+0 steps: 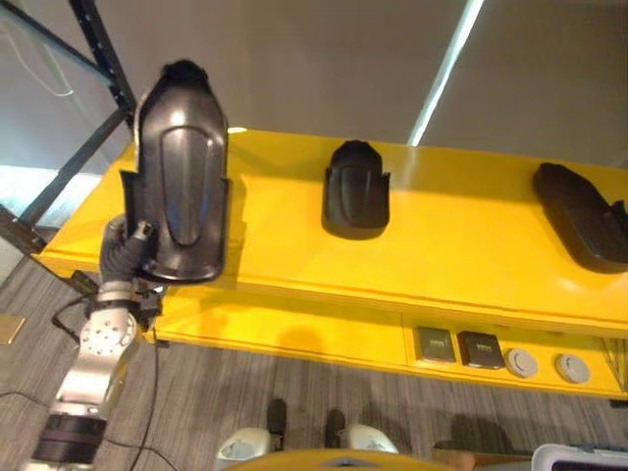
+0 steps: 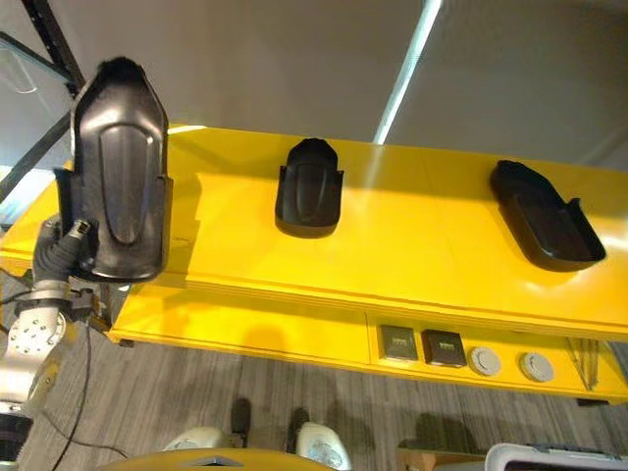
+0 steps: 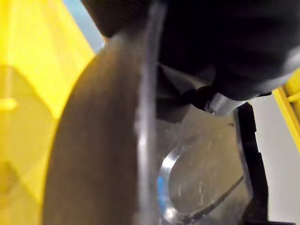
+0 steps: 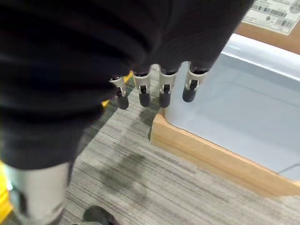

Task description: Move parts from the plastic box to the shelf.

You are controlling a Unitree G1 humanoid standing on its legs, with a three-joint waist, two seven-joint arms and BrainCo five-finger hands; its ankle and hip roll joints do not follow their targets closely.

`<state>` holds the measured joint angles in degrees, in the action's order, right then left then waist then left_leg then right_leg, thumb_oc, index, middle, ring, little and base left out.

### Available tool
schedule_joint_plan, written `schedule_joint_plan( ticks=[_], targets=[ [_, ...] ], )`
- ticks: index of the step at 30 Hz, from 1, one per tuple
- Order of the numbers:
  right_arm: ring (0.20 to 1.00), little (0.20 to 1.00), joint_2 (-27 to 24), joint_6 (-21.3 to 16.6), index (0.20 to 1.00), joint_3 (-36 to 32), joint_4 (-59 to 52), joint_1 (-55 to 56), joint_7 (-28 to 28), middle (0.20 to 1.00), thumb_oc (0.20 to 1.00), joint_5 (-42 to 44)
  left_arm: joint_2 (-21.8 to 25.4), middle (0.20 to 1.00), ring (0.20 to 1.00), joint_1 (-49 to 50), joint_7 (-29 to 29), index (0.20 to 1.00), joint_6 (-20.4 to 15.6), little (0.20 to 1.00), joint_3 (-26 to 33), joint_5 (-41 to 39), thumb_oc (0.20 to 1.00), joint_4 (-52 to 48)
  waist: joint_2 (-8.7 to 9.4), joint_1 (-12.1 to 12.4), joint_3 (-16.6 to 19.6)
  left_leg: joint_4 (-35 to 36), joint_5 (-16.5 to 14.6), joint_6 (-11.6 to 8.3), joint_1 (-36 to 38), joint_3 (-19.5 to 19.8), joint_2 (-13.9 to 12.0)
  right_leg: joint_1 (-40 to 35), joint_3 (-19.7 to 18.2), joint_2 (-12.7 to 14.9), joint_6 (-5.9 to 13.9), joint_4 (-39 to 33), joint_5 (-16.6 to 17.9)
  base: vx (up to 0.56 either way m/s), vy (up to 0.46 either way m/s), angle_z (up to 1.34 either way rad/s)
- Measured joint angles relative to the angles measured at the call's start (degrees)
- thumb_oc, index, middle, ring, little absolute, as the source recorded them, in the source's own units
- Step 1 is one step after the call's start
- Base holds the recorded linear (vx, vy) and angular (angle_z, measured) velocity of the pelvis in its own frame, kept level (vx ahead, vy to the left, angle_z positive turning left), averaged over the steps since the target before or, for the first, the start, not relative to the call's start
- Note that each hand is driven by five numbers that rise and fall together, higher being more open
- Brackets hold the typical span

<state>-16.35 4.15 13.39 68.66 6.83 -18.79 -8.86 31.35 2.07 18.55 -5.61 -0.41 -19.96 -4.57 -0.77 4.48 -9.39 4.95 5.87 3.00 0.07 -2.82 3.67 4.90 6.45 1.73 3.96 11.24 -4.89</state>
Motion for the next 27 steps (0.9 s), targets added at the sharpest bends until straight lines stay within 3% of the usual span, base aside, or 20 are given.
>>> schedule_joint_plan(
  ticks=[6, 11, 12, 14, 15, 16, 17, 18, 19, 21, 23, 24, 25, 27],
  targets=[
    [1.0, 1.0, -0.26, 0.71, 1.0, -0.04, -0.42, -2.54, 0.08, 1.0, 1.0, 0.04, -1.58, 0.2, 0.2, 0.03, 0.01, 0.2, 1.81, 0.2, -1.09, 0.07, 0.2, -1.06, -1.58, 0.61, 1.32, -0.32, -0.35, -0.85, -0.43, 0.89, -0.79, -2.17, -0.49, -1.23, -1.65, -6.44, 3.83, 0.09, -0.077, 0.04],
    [1.0, 1.0, -0.15, 1.35, 1.0, -0.01, -0.46, -1.4, 1.28, 1.0, 1.0, 0.01, -1.58, 0.2, 0.2, 0.03, 0.01, 0.2, 2.25, 0.2, -1.09, 0.02, 0.2, -1.06, -1.65, -0.34, 3.91, -1.82, -1.16, -2.91, -0.25, -0.65, -1.73, -3.19, -0.73, -1.97, -2.12, -6.61, 3.74, 0.04, -0.103, -0.14],
    [1.0, 1.0, 0.22, 1.7, 1.0, 0.29, -0.35, -1.17, 1.34, 1.0, 1.0, 0.04, -1.61, 0.2, 0.2, 0.02, 0.0, 0.2, 2.78, 0.2, -1.18, 0.06, 0.2, -1.04, -0.84, -0.34, 3.55, -6.56, -2.6, -4.92, -1.61, -1.16, -1.88, -3.06, -0.93, -1.79, -2.89, -6.07, 3.1, -0.07, -0.023, -0.1],
    [1.0, 1.0, 0.11, 2.41, 1.0, 1.25, 0.08, -1.49, 1.27, 1.0, 1.0, 0.15, -1.52, 0.2, 0.2, -0.43, -0.07, 0.2, 3.38, 0.2, -1.41, 0.06, 0.2, -0.87, 0.1, -0.33, 2.81, -12.63, -2.97, -5.59, -4.15, -0.59, -1.69, -2.81, -1.51, -1.17, -4.41, -4.84, 2.19, -0.06, 0.093, -0.1],
    [1.0, 1.0, -0.09, 2.4, 1.0, 1.54, 0.39, -2.29, 1.23, 1.0, 1.0, 0.38, -1.45, 0.2, 0.2, -1.51, -0.1, 0.2, 3.56, 0.2, -1.39, 0.06, 0.2, -0.53, 1.29, -0.16, 1.18, -18.98, -2.03, -7.07, -7.01, 0.14, -0.94, -2.54, -1.99, -0.03, -5.34, -3.57, 2.11, 0.0, 0.148, -0.18],
    [1.0, 1.0, -0.57, 2.41, 1.0, 1.62, 0.43, -2.58, 1.21, 1.0, 1.0, 0.59, -1.28, 0.2, 0.2, -1.74, -0.08, 0.2, 4.02, 0.2, -1.42, 0.05, 0.2, -0.27, 2.08, -0.01, 0.54, -20.84, -3.83, -5.79, -8.4, -0.52, -1.39, -2.96, -2.36, 1.05, -5.86, -4.37, 2.99, 0.03, 0.207, -0.25],
    [1.0, 1.0, -1.18, 2.39, 1.0, 1.64, 0.39, -2.46, 1.21, 1.0, 1.0, 0.59, -0.96, 0.2, 0.2, -1.77, -0.16, 0.2, 4.49, 0.2, -1.46, 0.05, 0.2, -0.06, 2.02, -0.24, 0.71, -19.54, -5.9, -4.92, -8.05, -0.54, -2.84, -3.72, -2.43, 0.98, -5.71, -5.76, 3.6, 0.04, 0.197, -0.19],
    [1.0, 1.0, -1.98, 2.49, 1.0, 1.6, 0.47, -2.32, 1.21, 1.0, 1.0, 0.61, -0.85, 0.2, 0.2, -1.99, -0.12, 0.2, 4.64, 0.2, -1.43, 0.26, 0.2, 0.21, 1.71, -1.25, 0.65, -17.24, -6.21, -5.33, -7.23, -0.09, -5.08, -4.37, -2.48, 0.78, -5.05, -6.53, 3.47, 0.07, 0.328, 0.03],
    [1.0, 1.0, -3.36, 2.54, 1.0, 1.58, 0.93, -2.24, 1.18, 1.0, 1.0, 0.63, -0.86, 0.2, 0.2, -2.97, -0.11, 0.2, 4.98, 0.2, -1.53, 1.17, 0.2, 0.86, 0.25, -2.94, 0.5, -12.78, -5.68, -6.24, -5.19, 0.34, -8.62, -4.92, -2.44, 0.15, -4.63, -7.07, 3.5, 0.05, 0.299, 0.04],
    [1.0, 1.0, -4.71, 2.62, 1.0, 1.09, 0.54, -1.99, 1.16, 1.0, 1.0, 0.89, -0.73, 0.2, 0.2, -4.66, 0.05, 0.2, 5.68, 0.2, -1.77, 1.57, 0.2, 1.34, -1.59, -3.81, 0.36, -8.13, -5.27, -6.3, -2.19, -0.77, -10.75, -4.78, -2.62, 0.32, -3.91, -6.94, 3.66, 0.01, 0.285, -0.04],
    [1.0, 1.0, -6.15, 3.28, 1.0, -0.22, 0.18, -1.34, 1.18, 1.0, 1.0, 2.91, -0.95, 0.2, 0.2, -7.81, 0.66, 0.2, 6.48, 0.2, -2.23, 2.1, 0.2, 2.42, -4.16, -5.99, 0.21, -3.3, -5.11, -6.3, 2.31, -1.96, -10.62, -4.77, -2.88, 0.98, -1.49, -6.87, 4.47, -0.01, 0.249, 0.01],
    [1.0, 1.0, -6.52, 3.31, 1.0, -1.01, 0.22, -1.28, 1.24, 1.0, 1.0, 2.96, -0.82, 0.2, 0.2, -9.07, 1.39, 0.2, 6.55, 0.2, -2.65, 2.15, 0.2, 3.55, -5.62, -6.41, 0.31, -2.0, -4.47, -5.77, 4.22, -2.02, -10.49, -4.61, -2.81, 0.81, -1.19, -6.49, 4.91, 0.01, 0.105, -0.11],
    [1.0, 1.0, -6.7, 3.26, 1.0, -1.56, 0.12, -1.32, 1.3, 1.0, 1.0, 2.89, -0.62, 0.2, 0.2, -10.27, 1.95, 0.2, 6.78, 0.2, -2.66, 2.25, 0.2, 4.77, -6.57, -6.9, 0.01, -0.35, -2.89, -7.9, 5.93, -2.24, -10.63, -4.37, -3.0, 0.57, -0.47, -6.18, 4.86, 0.02, 0.124, -0.16],
    [1.0, 1.0, -4.76, 2.0, 1.0, -1.93, -0.43, -1.22, 2.32, 1.0, 1.0, 2.18, 1.29, 0.2, 0.2, -11.27, 2.89, 0.2, 7.96, 0.2, -1.92, 2.94, 0.2, 6.83, -4.96, -7.89, -0.79, -0.3, -2.98, -6.83, 6.4, -4.33, -7.89, -4.9, -4.39, 3.03, 1.61, -7.93, 6.23, 0.04, 0.126, -0.27]
  ],
)
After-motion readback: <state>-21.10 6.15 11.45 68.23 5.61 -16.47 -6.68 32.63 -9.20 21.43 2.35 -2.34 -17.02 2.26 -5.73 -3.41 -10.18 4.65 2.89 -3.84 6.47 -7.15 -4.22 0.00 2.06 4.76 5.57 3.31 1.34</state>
